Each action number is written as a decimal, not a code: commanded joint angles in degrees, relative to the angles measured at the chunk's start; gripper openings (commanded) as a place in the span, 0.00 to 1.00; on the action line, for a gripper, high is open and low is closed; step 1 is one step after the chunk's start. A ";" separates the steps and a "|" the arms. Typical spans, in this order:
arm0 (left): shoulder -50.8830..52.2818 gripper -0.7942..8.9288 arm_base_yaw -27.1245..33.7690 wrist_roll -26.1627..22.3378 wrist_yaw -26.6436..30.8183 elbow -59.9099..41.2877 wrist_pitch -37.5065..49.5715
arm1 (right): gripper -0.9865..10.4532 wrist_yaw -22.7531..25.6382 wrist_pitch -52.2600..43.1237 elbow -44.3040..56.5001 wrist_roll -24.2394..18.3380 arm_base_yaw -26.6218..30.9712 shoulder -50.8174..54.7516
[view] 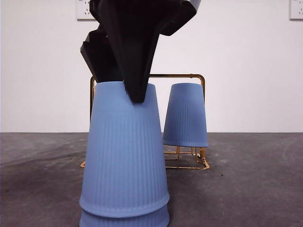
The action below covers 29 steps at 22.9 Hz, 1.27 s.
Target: Pick the top cup and place it on cupholder, pick up the mid cup and place it on cupholder, last pick the bottom cup and place it on cupholder.
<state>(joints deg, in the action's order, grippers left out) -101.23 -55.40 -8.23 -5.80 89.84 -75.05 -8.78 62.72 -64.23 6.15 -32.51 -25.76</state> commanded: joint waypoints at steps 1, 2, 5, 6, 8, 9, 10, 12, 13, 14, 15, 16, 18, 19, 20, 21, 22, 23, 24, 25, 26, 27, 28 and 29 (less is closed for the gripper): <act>-1.03 0.39 -0.68 -0.74 -0.13 1.70 -0.04 | 0.57 0.24 -0.57 -0.59 -0.61 -0.28 -0.28; -1.03 0.39 -0.68 -0.74 -0.11 1.75 -0.09 | 0.57 0.24 -0.57 -0.59 -0.61 -0.28 -0.28; -1.01 0.39 -0.68 -0.72 0.04 2.47 -0.28 | 0.57 0.24 -0.57 -0.59 -0.61 -0.28 -0.28; -1.01 0.39 -0.68 -0.72 0.04 2.69 -0.31 | 0.57 0.24 -0.57 -0.59 -0.59 -0.28 -0.28; -1.01 0.33 -0.68 -0.72 0.07 3.02 -0.50 | 0.57 0.24 -0.57 -0.59 -0.59 -0.28 -0.28; -1.01 0.33 -0.68 -0.74 0.07 3.10 -0.68 | 0.57 0.24 -0.57 -0.59 -0.59 -0.28 -0.28; -1.01 0.33 -0.68 -0.74 0.07 3.10 -0.68 | 0.57 0.24 -0.57 -0.59 -0.59 -0.28 -0.28; -1.01 0.33 -0.68 -0.74 0.48 3.10 -0.92 | 0.57 0.24 -0.57 -0.59 -0.59 -0.28 -0.28; -1.01 0.33 -0.68 -0.74 1.46 3.10 -1.09 | 0.57 0.24 -0.57 -0.59 -0.59 -0.28 -0.28; -1.01 0.33 -0.68 -0.72 2.25 3.10 -1.38 | 0.57 0.24 -0.57 -0.59 -0.59 -0.28 -0.28; -1.01 0.33 -0.68 -0.72 2.95 3.13 -1.73 | 0.57 0.24 -0.57 -0.59 -0.59 -0.28 -0.28; -1.01 0.33 -0.68 -0.72 3.08 3.13 -1.75 | 0.57 0.26 -0.57 -0.59 -0.59 -0.28 -0.28; -0.42 0.33 -0.68 -0.72 3.08 3.28 -1.79 | 0.57 0.26 -0.57 -0.59 -0.59 -0.28 -0.28; 0.13 0.33 -0.68 -0.74 3.08 3.58 -1.99 | 0.57 0.28 -0.57 -0.59 -0.59 -0.28 -0.28; 0.76 0.33 -0.68 -0.72 3.08 3.93 -2.10 | 0.57 0.28 -0.57 -0.59 -0.59 -0.28 -0.26; 1.38 0.33 -0.68 -0.72 3.06 4.46 -2.32 | 0.57 0.28 -0.57 -0.59 -0.59 -0.28 -0.28; 1.99 0.33 -0.68 -0.70 3.08 5.03 -2.49 | 0.57 0.28 -0.57 -0.59 -0.59 -0.28 -0.28; 2.56 0.33 -0.66 -0.70 3.08 5.77 -3.02 | 0.57 0.28 -0.57 -0.59 -0.59 -0.28 -0.28; 2.82 0.33 -0.66 -0.66 3.08 6.64 -3.52 | 0.57 0.31 -0.57 -0.59 -0.59 -0.28 -0.28; 3.21 0.33 -0.66 -0.33 3.06 7.32 -3.78 | 0.57 0.39 -0.57 -0.59 -0.59 -0.28 -0.28; 3.54 0.33 -0.68 -0.26 3.06 7.85 -3.80 | 0.57 0.81 -0.57 -0.59 -0.57 -0.28 -0.28; 3.74 0.33 -0.68 -0.22 3.06 8.41 -4.11 | 0.57 1.31 -0.55 -0.59 -0.57 -0.28 -0.28; 3.87 0.33 -0.68 -0.13 3.06 8.94 -4.59 | 0.57 1.33 -0.55 -0.59 -0.57 -0.28 -0.28; 3.96 0.33 -0.68 -0.07 3.06 9.35 -4.76 | 0.57 1.33 -0.57 -0.59 -0.57 -0.28 -0.28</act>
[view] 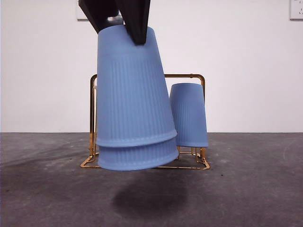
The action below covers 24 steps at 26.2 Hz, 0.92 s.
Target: Pick the top cup and place it on cupholder, pick up the mid cup and place it on cupholder, last pick the bottom cup and place it on cupholder.
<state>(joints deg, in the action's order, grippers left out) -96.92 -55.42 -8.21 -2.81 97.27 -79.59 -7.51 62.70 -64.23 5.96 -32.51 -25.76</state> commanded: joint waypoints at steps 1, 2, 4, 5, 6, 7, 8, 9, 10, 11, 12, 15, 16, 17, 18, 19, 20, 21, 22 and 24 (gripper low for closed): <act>-0.15 0.33 -0.63 -0.09 0.07 2.16 -0.22 | 0.57 0.07 -0.52 -0.59 -0.39 -0.28 -0.28; -0.11 0.33 -0.63 -0.09 0.07 2.49 -0.31 | 0.57 0.07 -0.55 -0.59 -0.39 -0.28 -0.28; -0.07 0.33 -0.66 -0.11 0.07 3.02 -0.48 | 0.57 0.07 -0.55 -0.59 -0.37 -0.28 -0.28; -0.07 0.28 -0.66 -0.11 0.07 3.23 -0.70 | 0.57 0.07 -0.55 -0.59 -0.37 -0.28 -0.28; -0.07 0.20 -0.66 -0.15 0.07 3.28 -0.74 | 0.57 0.09 -0.55 -0.59 -0.37 -0.28 -0.28; -0.07 0.13 -0.66 -0.15 0.07 3.28 -0.85 | 0.57 0.09 -0.55 -0.59 -0.37 -0.28 -0.28; -0.07 0.09 -0.66 -0.15 0.07 3.28 -1.22 | 0.57 0.09 -0.55 -0.59 -0.37 -0.28 -0.28; -0.07 0.09 -0.66 -0.17 0.11 3.28 -1.60 | 0.57 0.07 -0.55 -0.59 -0.37 -0.28 -0.28; -0.07 0.09 -0.66 -0.17 0.22 3.28 -1.68 | 0.57 0.09 -0.55 -0.59 -0.37 -0.28 -0.28; -0.07 0.09 -0.79 -0.35 0.37 3.28 -1.70 | 0.57 0.09 -0.55 -0.59 -0.37 -0.28 -0.28; -0.07 0.09 -0.94 -0.37 0.50 3.28 -1.68 | 0.57 0.09 -0.55 -0.59 -0.37 -0.28 -0.28; -0.04 0.09 -1.57 -1.09 0.52 3.28 -1.62 | 0.57 0.09 -0.55 -0.59 -0.37 -0.28 -0.28; -0.07 0.09 -1.77 -1.33 0.46 3.28 -1.57 | 0.57 0.09 -0.55 -0.59 -0.39 -0.28 -0.28; -0.07 0.09 -1.81 -1.60 0.15 3.28 -1.68 | 0.57 0.09 -0.55 -0.59 -0.39 -0.28 -0.28; -0.07 0.09 -1.81 -1.55 0.00 3.28 -1.53 | 0.57 0.09 -0.55 -0.59 -0.39 -0.28 -0.28; -0.07 0.16 -1.84 -1.14 0.00 3.28 -1.51 | 0.57 0.09 -0.55 -0.59 -0.39 -0.28 -0.28; -0.07 0.31 -1.84 -1.11 0.00 3.28 -1.60 | 0.57 0.09 -0.55 -0.59 -0.39 -0.28 -0.28; -0.07 0.43 -1.84 -0.68 0.02 3.28 -1.55 | 0.57 0.09 -0.55 -0.59 -0.39 -0.28 -0.28; -0.07 0.39 -1.84 -0.55 0.04 3.28 -1.62 | 0.57 0.07 -0.55 -0.59 -0.37 -0.28 -0.28; -0.07 0.08 -2.12 -1.46 0.44 3.28 -1.62 | 0.57 0.07 -0.52 -0.59 -0.37 -0.28 -0.28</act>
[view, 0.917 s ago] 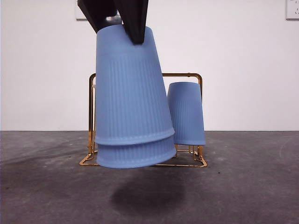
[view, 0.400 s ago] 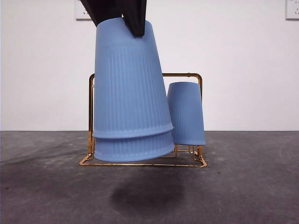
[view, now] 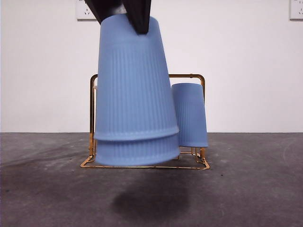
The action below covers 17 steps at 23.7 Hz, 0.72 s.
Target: Pick the top cup and place it on cupholder, pick up the mid cup and place it on cupholder, last pick the bottom cup and place it on cupholder.
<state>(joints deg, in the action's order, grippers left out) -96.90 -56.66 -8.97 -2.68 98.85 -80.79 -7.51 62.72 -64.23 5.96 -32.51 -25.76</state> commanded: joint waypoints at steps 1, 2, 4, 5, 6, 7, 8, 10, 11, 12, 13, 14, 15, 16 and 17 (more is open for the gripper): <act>-0.09 0.09 -1.01 -0.81 0.28 1.70 -0.33 | 0.57 0.07 -0.55 -0.59 -0.37 -0.28 -0.28; -0.09 0.09 -1.01 -0.81 0.28 1.70 -0.15 | 0.57 0.07 -0.55 -0.59 -0.37 -0.28 -0.28; -0.09 0.13 -1.01 -0.79 0.26 1.70 -0.17 | 0.57 0.07 -0.55 -0.59 -0.39 -0.28 -0.28; -0.09 0.19 -1.01 -0.59 0.26 1.70 -0.20 | 0.57 0.07 -0.55 -0.59 -0.39 -0.28 -0.28; -0.09 0.20 -1.01 -0.63 0.31 1.70 -0.24 | 0.57 0.07 -0.55 -0.59 -0.39 -0.28 -0.28; -0.09 0.16 -1.01 -0.63 0.28 1.70 -0.33 | 0.57 0.07 -0.55 -0.59 -0.39 -0.28 -0.28; -0.09 0.09 -1.01 -0.76 0.37 1.70 -0.44 | 0.57 0.07 -0.55 -0.59 -0.37 -0.28 -0.28; -0.07 0.09 -1.07 -0.81 0.35 1.70 -0.46 | 0.57 0.07 -0.55 -0.59 -0.37 -0.28 -0.28; 0.20 0.09 -1.07 -0.81 0.35 1.73 -0.63 | 0.57 0.11 -0.55 -0.59 -0.37 -0.28 -0.28; 0.52 0.09 -1.07 -0.81 0.35 1.73 -0.72 | 0.57 0.13 -0.55 -0.59 -0.37 -0.28 -0.28; 1.14 0.09 -1.07 -0.81 0.35 1.73 -0.74 | 0.57 0.15 -0.55 -0.59 -0.39 -0.28 -0.28; 1.92 0.09 -1.07 -0.79 0.35 1.77 -0.79 | 0.57 0.31 -0.55 -0.59 -0.39 -0.28 -0.28; 2.89 0.09 -1.07 -0.79 0.37 1.77 -0.81 | 0.57 0.52 -0.55 -0.59 -0.37 -0.28 -0.28; 4.04 0.09 -1.07 -0.79 0.39 1.77 -0.79 | 0.57 0.72 -0.55 -0.59 -0.37 -0.28 -0.28; 5.20 0.09 -1.05 -0.72 0.44 1.77 -0.79 | 0.57 1.33 -0.55 -0.59 -0.37 -0.28 -0.28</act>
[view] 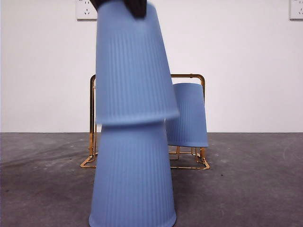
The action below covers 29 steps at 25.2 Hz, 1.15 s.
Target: Pick the top cup and place it on cupholder, pick up the mid cup and place it on cupholder, last pick the bottom cup and place it on cupholder.
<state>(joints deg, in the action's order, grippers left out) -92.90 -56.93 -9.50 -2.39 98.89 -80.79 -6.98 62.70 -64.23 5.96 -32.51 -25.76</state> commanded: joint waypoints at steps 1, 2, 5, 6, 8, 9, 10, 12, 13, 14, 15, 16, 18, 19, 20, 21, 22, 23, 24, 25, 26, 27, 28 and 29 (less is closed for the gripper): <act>2.47 0.09 -0.79 0.15 0.68 1.73 -1.11 | 0.57 1.27 -0.52 -0.59 -0.39 -0.28 -0.28; 3.72 0.09 -0.79 0.20 1.68 1.75 -1.88 | 0.57 1.46 -0.52 -0.59 -0.37 -0.28 -0.28; 7.58 0.09 -0.79 1.81 6.36 1.86 -1.95 | 0.57 1.51 -0.52 -0.59 -0.22 -0.28 -0.28; 8.72 0.09 -0.63 2.40 8.48 2.01 -1.88 | 0.57 1.51 -0.52 -0.59 -0.11 -0.28 -0.28; 10.32 0.09 0.46 3.98 14.36 3.10 -1.86 | 0.57 1.62 -0.52 -0.59 0.04 -0.28 -0.28; 10.56 0.09 1.36 4.76 17.07 4.04 -1.81 | 0.57 2.14 -0.52 -0.59 0.09 -0.28 -0.28; 10.54 0.09 2.64 5.38 18.73 5.18 -1.66 | 0.57 2.60 -0.52 -0.59 0.07 -0.28 -0.28; 10.10 0.09 4.94 5.84 19.19 6.36 -0.11 | 0.57 2.58 -0.55 -0.59 0.09 -0.28 -0.28; 9.90 0.09 5.97 6.01 19.21 6.60 0.83 | 0.57 2.60 -0.52 -0.59 0.09 -0.28 -0.28; 9.55 0.09 7.10 6.23 19.19 6.73 1.62 | 0.57 2.60 -0.55 -0.59 0.07 -0.28 -0.28; 8.92 0.09 8.61 6.34 19.10 6.82 2.25 | 0.57 2.60 -0.55 -0.59 0.07 -0.28 -0.31; 8.33 0.09 9.77 6.38 19.10 6.82 2.47 | 0.57 2.62 -0.55 -0.59 0.07 -0.28 -0.31; 6.78 0.09 12.37 6.51 18.27 6.82 2.25 | 0.57 2.60 -0.55 -0.59 0.09 -0.28 -0.31; 6.14 0.09 13.18 6.25 17.57 6.82 2.38 | 0.57 2.60 -0.55 -0.59 0.09 -0.28 -0.31; 5.51 0.09 13.84 6.03 16.90 6.82 2.71 | 0.57 2.60 -0.52 -0.59 0.09 -0.28 -0.31; 4.79 0.09 14.38 5.99 16.68 6.82 3.45 | 0.57 2.60 -0.52 -0.59 0.09 -0.28 -0.31; 4.24 0.09 14.73 5.79 16.70 6.82 4.33 | 0.57 2.60 -0.52 -0.59 0.09 -0.28 -0.31; 3.76 0.09 15.10 5.70 16.70 6.82 5.55 | 0.57 2.60 -0.52 -0.59 0.07 -0.28 -0.31; 3.28 0.09 15.54 5.68 16.44 6.82 6.91 | 0.57 2.60 -0.52 -0.59 0.07 -0.28 -0.33; 2.91 0.09 15.78 5.49 15.78 6.82 7.80 | 0.57 2.60 -0.52 -0.59 0.07 -0.28 -0.33; 2.56 0.09 16.02 5.42 15.43 6.82 8.59 | 0.57 2.67 -0.52 -0.59 0.07 -0.28 -0.33; 2.05 0.09 16.28 5.46 15.28 6.82 9.29 | 0.57 2.80 -0.52 -0.59 0.04 -0.28 -0.33; 1.66 0.09 16.44 5.42 15.04 6.82 9.40 | 0.57 2.97 -0.52 -0.59 0.04 -0.28 -0.33; 1.14 0.09 16.57 5.44 14.95 6.82 9.35 | 0.57 2.99 -0.52 -0.59 0.04 -0.28 -0.33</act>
<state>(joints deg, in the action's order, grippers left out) -90.28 -40.14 -3.68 12.95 104.18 -71.75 -4.25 62.72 -64.23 5.98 -32.51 -25.76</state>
